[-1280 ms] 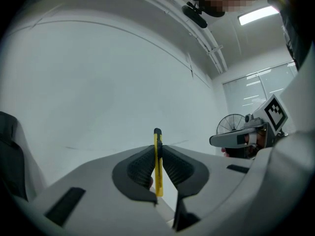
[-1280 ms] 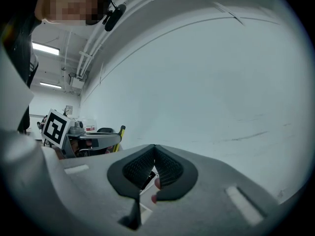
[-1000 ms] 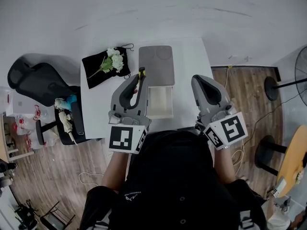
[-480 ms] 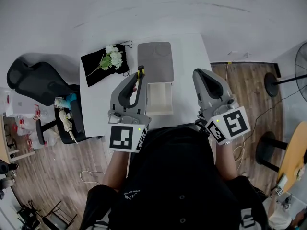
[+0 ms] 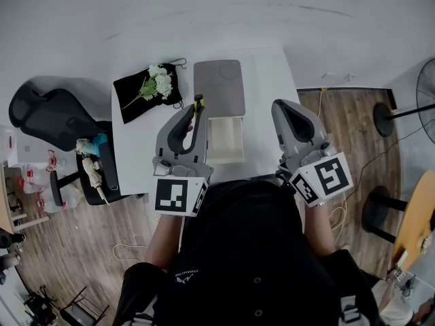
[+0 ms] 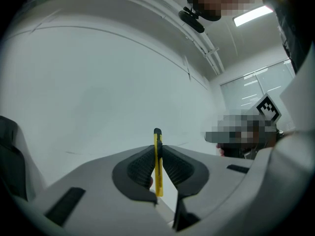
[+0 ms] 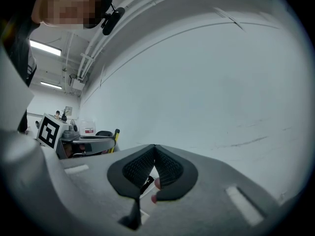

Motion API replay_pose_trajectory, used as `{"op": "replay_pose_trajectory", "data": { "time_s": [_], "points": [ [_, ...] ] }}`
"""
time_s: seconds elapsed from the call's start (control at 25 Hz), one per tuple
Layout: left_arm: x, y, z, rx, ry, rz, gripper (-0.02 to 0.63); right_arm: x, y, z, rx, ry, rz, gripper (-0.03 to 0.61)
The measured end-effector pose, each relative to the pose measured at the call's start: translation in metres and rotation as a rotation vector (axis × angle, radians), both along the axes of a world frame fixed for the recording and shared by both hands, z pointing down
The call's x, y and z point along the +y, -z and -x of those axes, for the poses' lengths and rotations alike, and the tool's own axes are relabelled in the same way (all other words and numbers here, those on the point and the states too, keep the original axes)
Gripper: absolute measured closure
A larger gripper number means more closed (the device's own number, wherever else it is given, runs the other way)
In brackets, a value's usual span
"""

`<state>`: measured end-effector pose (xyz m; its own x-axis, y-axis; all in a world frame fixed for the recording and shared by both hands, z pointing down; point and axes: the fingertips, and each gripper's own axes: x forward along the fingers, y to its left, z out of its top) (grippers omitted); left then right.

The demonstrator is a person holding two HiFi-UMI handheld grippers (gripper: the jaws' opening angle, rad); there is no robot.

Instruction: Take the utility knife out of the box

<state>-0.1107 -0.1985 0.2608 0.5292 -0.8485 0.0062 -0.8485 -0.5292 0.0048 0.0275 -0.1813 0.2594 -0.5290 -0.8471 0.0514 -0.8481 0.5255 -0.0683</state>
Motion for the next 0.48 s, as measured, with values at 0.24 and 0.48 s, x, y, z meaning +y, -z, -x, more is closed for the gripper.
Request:
{"op": "replay_pose_trajectory", "data": {
  "time_s": [0.24,0.48],
  "points": [
    [0.0024,0.0004,-0.0034,-0.002,-0.013,-0.005,0.566,0.0046,0.0053,-0.0003,-0.016,0.0,-0.026,0.574],
    [0.0074,-0.0007,-0.0068,0.013,-0.027,-0.001,0.566,0.008,0.0072,-0.0011,-0.017,-0.003,-0.034,0.574]
  ]
}}
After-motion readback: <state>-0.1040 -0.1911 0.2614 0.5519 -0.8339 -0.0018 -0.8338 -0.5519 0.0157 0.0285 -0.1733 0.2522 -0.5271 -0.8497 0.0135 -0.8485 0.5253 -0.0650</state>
